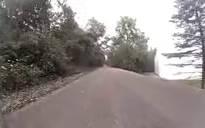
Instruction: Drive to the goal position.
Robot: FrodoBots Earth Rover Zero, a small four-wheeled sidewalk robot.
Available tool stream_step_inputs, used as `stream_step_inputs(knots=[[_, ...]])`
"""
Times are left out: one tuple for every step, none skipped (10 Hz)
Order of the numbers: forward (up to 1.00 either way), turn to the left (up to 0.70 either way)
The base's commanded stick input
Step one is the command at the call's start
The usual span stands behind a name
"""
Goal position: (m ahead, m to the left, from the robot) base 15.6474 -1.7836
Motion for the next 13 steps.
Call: stream_step_inputs(knots=[[0.70, 0.00], [0.70, 0.00], [0.70, 0.00], [0.70, 0.00], [0.70, 0.00], [0.70, 0.00], [0.70, 0.00], [0.70, 0.00], [0.70, 0.00], [0.70, 0.00], [0.70, 0.00], [0.70, 0.00], [0.70, 0.00]])
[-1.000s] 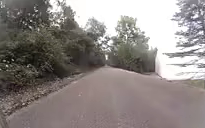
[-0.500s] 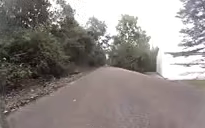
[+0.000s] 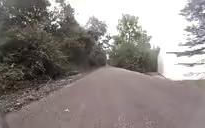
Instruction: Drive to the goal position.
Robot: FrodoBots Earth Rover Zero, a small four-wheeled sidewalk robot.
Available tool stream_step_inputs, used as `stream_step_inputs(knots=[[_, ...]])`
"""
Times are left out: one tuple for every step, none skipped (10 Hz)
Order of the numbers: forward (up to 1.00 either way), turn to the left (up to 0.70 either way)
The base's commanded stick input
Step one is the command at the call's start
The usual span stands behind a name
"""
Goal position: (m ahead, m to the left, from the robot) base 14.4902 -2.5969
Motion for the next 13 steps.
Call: stream_step_inputs(knots=[[0.70, 0.00], [0.70, 0.00], [0.70, 0.00], [0.70, 0.00], [0.70, 0.00], [0.70, 0.00], [0.70, 0.00], [0.70, 0.00], [0.70, 0.00], [0.70, 0.00], [0.70, 0.00], [0.70, 0.00], [0.70, 0.00]])
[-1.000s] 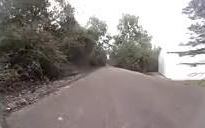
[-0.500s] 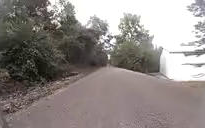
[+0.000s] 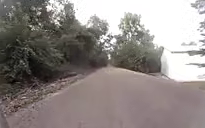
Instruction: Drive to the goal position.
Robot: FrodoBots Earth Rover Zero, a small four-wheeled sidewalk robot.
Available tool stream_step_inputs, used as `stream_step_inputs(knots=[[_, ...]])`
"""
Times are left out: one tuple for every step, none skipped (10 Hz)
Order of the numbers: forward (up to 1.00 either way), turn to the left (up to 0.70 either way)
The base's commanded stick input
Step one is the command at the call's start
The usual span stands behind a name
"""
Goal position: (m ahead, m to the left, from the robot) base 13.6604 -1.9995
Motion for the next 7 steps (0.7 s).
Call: stream_step_inputs(knots=[[0.70, 0.00], [0.70, 0.00], [0.70, 0.00], [0.70, 0.00], [0.70, 0.00], [0.70, 0.00], [0.70, 0.00]])
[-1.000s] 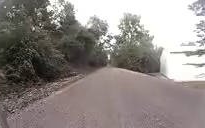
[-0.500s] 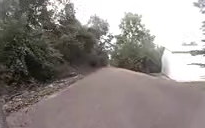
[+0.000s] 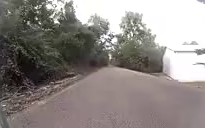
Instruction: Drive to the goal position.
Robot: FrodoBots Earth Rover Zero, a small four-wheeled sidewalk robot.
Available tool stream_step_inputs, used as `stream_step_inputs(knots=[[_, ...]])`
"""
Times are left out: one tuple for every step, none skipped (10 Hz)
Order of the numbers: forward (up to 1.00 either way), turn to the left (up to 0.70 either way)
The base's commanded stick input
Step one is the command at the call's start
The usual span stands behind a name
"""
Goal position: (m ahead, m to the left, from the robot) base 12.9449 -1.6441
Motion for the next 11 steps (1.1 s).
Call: stream_step_inputs(knots=[[0.70, 0.00], [0.70, 0.00], [0.70, -0.32], [0.70, -0.35], [0.70, -0.19], [0.70, -0.03], [0.70, 0.00], [0.70, 0.00], [0.70, 0.00], [0.70, 0.00], [0.70, 0.00]])
